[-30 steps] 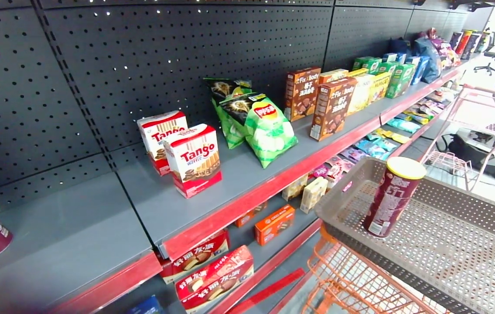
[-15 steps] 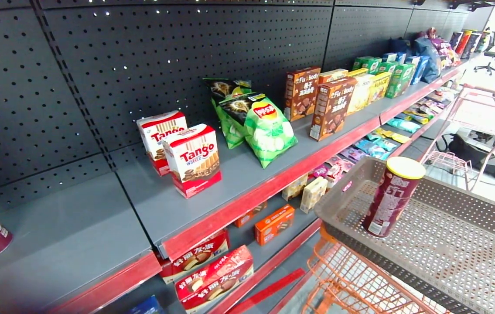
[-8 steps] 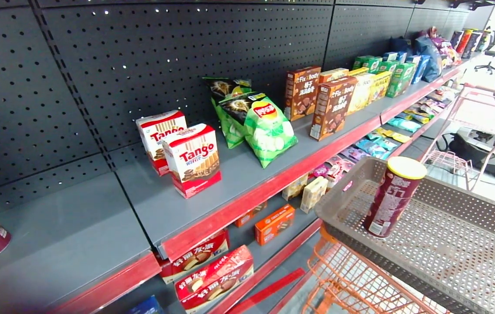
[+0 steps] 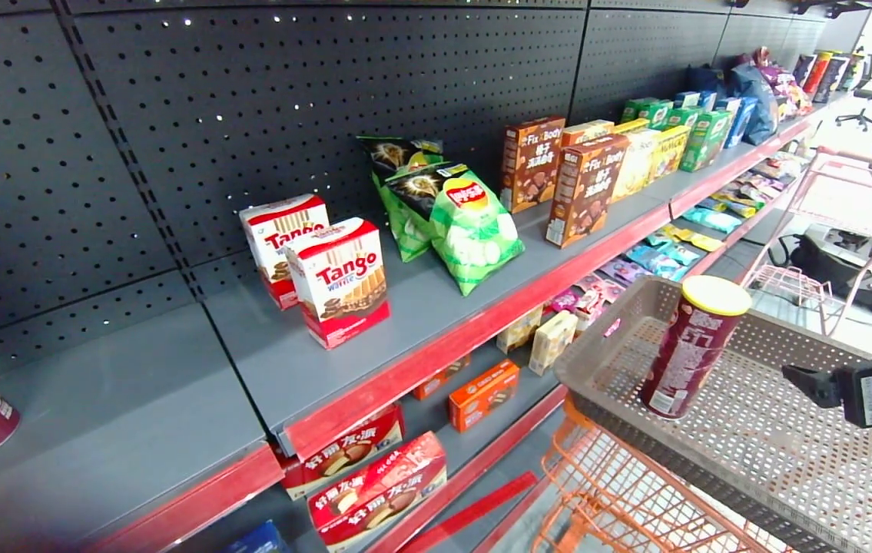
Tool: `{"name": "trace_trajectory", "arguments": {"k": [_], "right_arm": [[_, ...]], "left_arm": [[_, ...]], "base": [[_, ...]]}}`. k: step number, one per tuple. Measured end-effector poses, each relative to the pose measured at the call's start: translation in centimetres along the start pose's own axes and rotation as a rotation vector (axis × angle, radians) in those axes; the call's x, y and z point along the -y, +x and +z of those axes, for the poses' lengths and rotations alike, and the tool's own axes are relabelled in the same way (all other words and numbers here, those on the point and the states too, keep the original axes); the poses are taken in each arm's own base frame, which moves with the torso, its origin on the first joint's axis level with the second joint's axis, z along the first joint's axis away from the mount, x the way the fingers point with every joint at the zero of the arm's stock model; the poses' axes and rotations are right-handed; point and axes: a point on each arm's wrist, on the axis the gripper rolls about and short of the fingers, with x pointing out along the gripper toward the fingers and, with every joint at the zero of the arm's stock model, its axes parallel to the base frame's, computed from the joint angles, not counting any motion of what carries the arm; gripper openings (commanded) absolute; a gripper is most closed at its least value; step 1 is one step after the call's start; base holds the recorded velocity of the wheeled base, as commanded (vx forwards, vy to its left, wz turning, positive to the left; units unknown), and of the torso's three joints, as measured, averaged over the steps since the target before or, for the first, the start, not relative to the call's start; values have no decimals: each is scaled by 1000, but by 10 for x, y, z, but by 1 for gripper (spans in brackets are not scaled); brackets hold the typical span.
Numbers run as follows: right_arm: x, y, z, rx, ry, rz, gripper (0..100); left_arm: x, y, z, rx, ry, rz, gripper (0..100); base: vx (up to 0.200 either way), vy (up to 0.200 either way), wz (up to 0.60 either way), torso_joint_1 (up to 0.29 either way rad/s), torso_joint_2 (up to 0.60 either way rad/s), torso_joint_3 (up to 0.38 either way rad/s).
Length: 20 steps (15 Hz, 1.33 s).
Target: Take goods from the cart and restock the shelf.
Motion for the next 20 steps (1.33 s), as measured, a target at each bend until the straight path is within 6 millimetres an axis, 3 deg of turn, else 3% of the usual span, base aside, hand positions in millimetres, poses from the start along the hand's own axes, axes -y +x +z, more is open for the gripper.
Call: {"name": "trace_trajectory", "arguments": {"k": [10,20], "right_arm": [[-33,52,18,5,94,107,100],[-56,104,13,-34,79,136,100]], "left_arm": [[0,0,0,0,0,0,100],[0,0,0,-1,0,0,100]], "base": [[0,0,0,0,0,0],[0,0,0,0,0,0]]}}
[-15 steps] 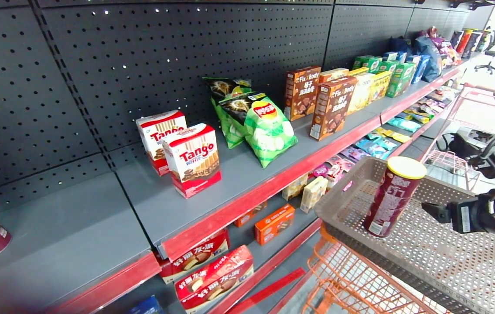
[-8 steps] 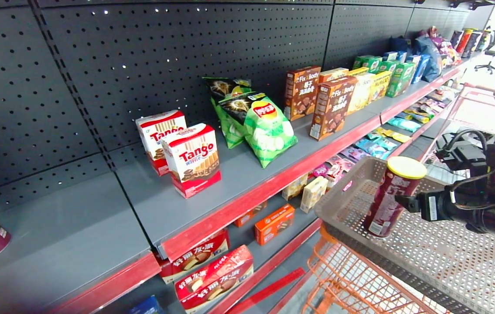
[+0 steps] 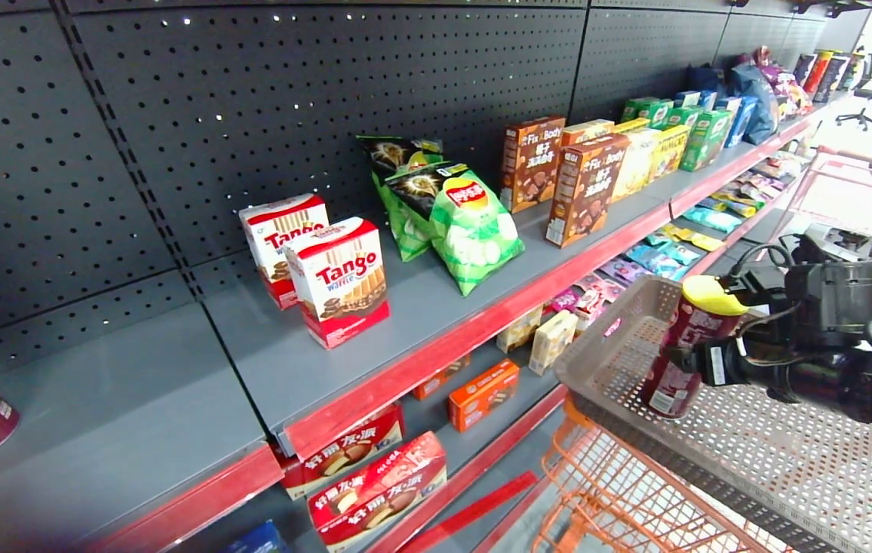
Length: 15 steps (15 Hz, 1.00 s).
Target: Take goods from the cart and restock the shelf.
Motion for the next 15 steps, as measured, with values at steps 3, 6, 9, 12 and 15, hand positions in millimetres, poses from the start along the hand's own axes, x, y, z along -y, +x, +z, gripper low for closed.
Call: {"name": "trace_trajectory", "arguments": {"k": [3,6,9,12,15], "right_arm": [[-13,27,0,10,-8,26,100],[-34,54,6,41,-20,60,100],[-50,70,13,58,-34,78,0],[-55,63,21,97,-37,37,0],[-49,48,32,140,-87,14,0]], "left_arm": [[0,0,0,0,0,-1,100],[0,0,0,0,0,0,100],[0,0,0,1,0,0,100],[0,0,0,1,0,0,100],[0,0,0,1,0,-1,100]], "base": [[0,0,0,0,0,0],[0,0,0,0,0,0],[0,0,0,0,0,0],[0,0,0,0,0,0],[0,0,0,0,0,0]]}}
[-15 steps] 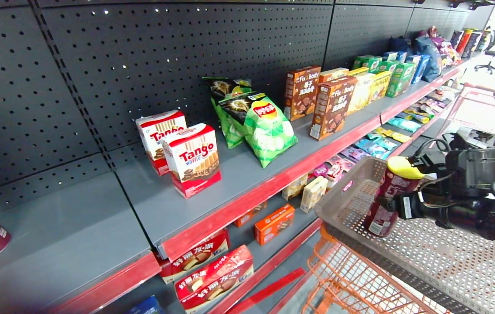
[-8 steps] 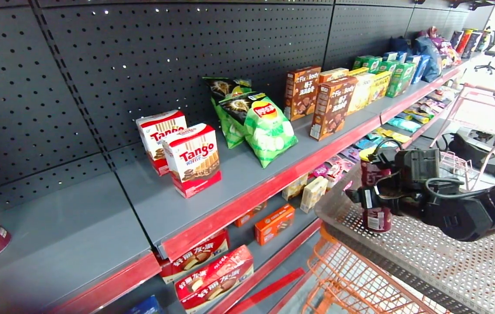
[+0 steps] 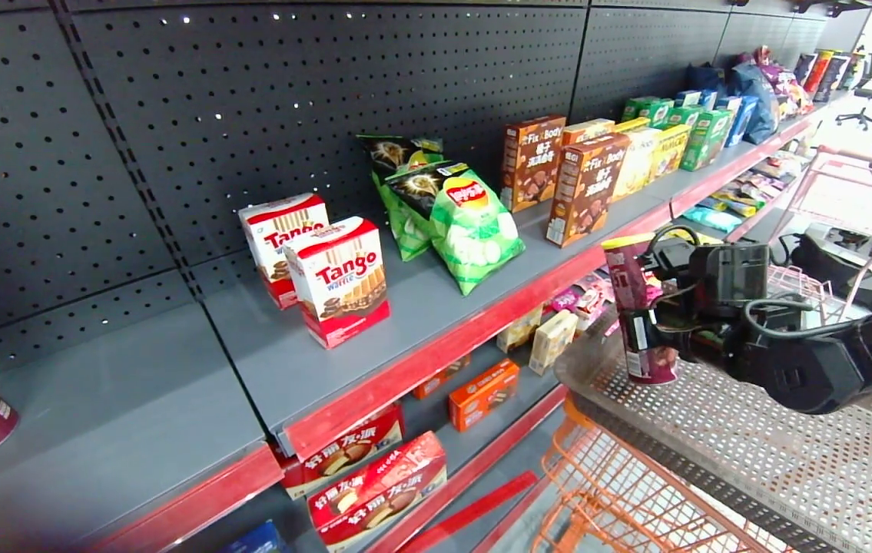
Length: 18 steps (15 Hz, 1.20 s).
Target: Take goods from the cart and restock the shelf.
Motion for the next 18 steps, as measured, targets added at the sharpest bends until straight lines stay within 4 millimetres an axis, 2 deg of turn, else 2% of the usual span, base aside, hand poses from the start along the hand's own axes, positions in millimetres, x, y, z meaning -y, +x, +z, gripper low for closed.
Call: {"name": "trace_trajectory", "arguments": {"k": [4,7,11,13,18], "right_arm": [[6,-21,15,47,3,-48,0],[17,-58,37,127,31,-111,0],[43,-118,53,270,106,-215,0],[59,-139,55,339,143,-265,0],[95,-170,49,381,183,-393,0]], "left_arm": [[0,0,0,-1,0,0,100],[0,0,0,-1,0,0,100],[0,0,0,0,0,0,100],[0,0,0,0,0,0,100],[0,0,0,0,0,0,100]], "base": [[0,0,0,0,0,0],[0,0,0,0,0,0],[0,0,0,0,0,0],[0,0,0,0,0,0],[0,0,0,0,0,0]]}}
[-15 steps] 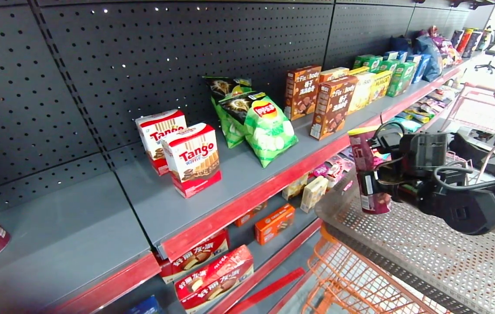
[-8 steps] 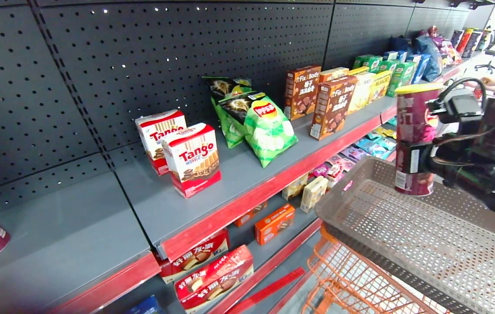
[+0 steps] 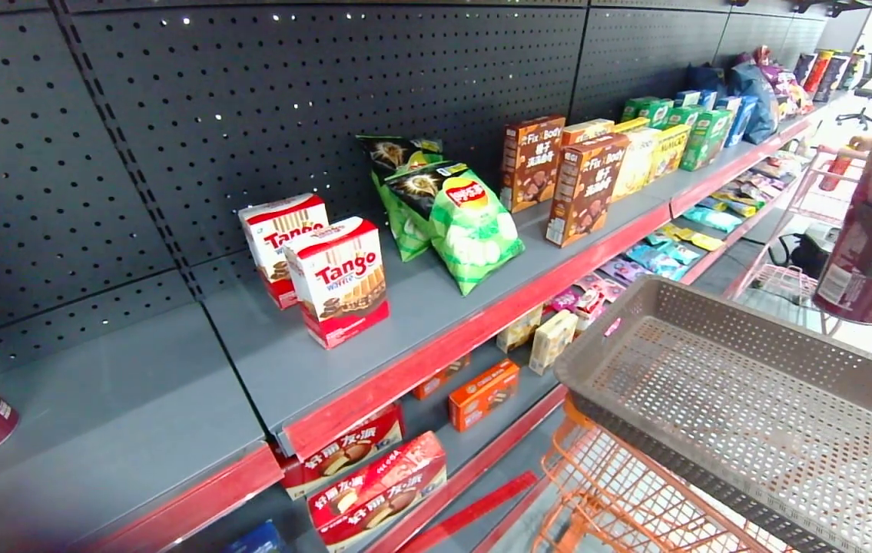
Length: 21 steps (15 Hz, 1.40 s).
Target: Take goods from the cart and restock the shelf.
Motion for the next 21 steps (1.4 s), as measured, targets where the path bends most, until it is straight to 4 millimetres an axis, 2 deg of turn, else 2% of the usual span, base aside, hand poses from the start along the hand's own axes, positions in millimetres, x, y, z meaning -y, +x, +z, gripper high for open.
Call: {"name": "trace_trajectory", "arguments": {"k": [4,9,15,21], "right_arm": [[13,-5,7,36,38,-40,0],[33,-12,-14,5,3,-143,0],[47,-44,-35,-37,-112,-179,0],[52,-63,-32,-2,-108,-142,0]], "left_arm": [[0,0,0,0,0,0,100],[0,0,0,-1,0,0,100],[0,0,0,-1,0,0,100],[0,0,0,-1,0,1,100]], "base": [[0,0,0,0,0,0],[0,0,0,0,0,0],[0,0,0,0,0,0],[0,0,0,0,0,0]]}}
